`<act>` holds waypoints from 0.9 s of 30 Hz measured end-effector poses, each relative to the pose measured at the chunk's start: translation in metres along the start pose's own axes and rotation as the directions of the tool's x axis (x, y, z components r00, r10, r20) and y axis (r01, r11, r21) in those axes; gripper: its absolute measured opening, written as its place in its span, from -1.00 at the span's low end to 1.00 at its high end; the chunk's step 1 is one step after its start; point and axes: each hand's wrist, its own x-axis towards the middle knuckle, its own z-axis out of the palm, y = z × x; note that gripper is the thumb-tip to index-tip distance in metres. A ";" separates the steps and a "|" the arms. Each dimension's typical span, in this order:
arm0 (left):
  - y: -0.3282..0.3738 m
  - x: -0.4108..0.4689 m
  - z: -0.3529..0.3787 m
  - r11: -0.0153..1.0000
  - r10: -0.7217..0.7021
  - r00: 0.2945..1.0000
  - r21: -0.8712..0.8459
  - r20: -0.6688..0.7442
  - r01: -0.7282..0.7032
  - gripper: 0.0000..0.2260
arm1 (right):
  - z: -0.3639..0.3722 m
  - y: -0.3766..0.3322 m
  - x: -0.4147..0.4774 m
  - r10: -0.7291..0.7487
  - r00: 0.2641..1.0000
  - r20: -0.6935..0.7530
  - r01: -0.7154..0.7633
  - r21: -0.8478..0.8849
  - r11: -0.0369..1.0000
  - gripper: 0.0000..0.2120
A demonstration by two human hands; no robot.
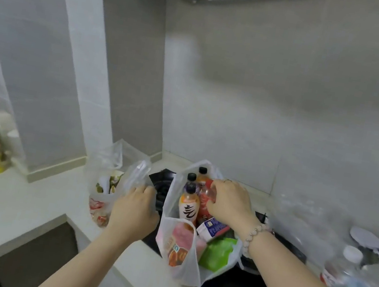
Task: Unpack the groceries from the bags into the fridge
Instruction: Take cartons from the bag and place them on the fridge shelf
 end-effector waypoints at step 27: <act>0.049 0.135 0.128 0.869 0.359 0.931 -0.386 0.061 -0.309 -0.67 | 0.167 0.058 0.048 0.639 0.609 0.470 -0.791 0.307 0.529 -0.71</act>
